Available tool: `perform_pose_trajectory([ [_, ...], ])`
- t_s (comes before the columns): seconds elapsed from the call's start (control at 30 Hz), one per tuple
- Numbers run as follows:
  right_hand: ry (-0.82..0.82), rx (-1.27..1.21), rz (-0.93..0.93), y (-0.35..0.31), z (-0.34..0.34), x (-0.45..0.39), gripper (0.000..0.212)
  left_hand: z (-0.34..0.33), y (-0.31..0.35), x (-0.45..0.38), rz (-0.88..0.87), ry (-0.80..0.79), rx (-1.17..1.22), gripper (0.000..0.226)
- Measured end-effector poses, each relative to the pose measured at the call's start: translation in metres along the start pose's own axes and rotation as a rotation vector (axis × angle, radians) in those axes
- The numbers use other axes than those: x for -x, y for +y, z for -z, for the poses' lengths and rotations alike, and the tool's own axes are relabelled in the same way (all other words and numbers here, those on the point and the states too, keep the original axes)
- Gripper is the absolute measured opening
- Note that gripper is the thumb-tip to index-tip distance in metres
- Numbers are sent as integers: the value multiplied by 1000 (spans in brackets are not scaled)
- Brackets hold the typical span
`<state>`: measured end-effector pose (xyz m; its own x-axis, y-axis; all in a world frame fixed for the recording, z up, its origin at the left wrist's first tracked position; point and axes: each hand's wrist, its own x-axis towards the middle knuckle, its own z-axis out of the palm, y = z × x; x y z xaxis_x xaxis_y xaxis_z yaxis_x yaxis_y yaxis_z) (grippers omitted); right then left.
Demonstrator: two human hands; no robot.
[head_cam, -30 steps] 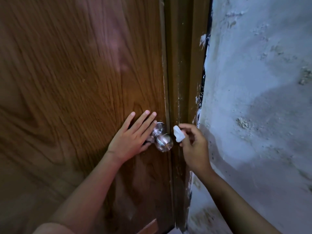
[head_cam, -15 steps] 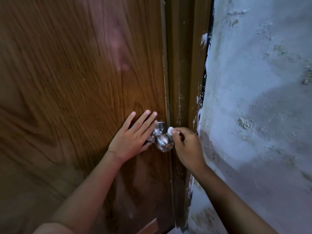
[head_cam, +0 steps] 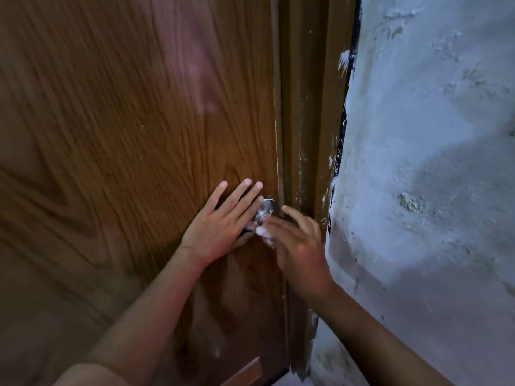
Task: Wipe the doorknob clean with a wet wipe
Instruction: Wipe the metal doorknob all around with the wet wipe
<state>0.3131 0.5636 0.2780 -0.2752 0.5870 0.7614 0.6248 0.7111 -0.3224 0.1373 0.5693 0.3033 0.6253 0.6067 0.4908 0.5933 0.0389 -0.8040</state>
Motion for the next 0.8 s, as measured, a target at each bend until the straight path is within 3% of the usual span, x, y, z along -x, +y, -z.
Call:
perform_pose_trajectory([
  [0.17,-32,-291,-494,11,0,-12,26,-2,0,-1,7,8,18,70],
  [0.37,26,-266,-483,8,-1,0,26,-3,1,0,12,13,15,69],
  [0.5,31,-269,-569,11,-3,-5,23,-2,1,0,4,13,4,70],
  [0.6,8,-225,-451,8,-2,-13,25,-3,1,0,1,21,-1,70],
  [0.8,-95,-28,70,0,1,0,21,-5,1,1,3,19,-11,73],
])
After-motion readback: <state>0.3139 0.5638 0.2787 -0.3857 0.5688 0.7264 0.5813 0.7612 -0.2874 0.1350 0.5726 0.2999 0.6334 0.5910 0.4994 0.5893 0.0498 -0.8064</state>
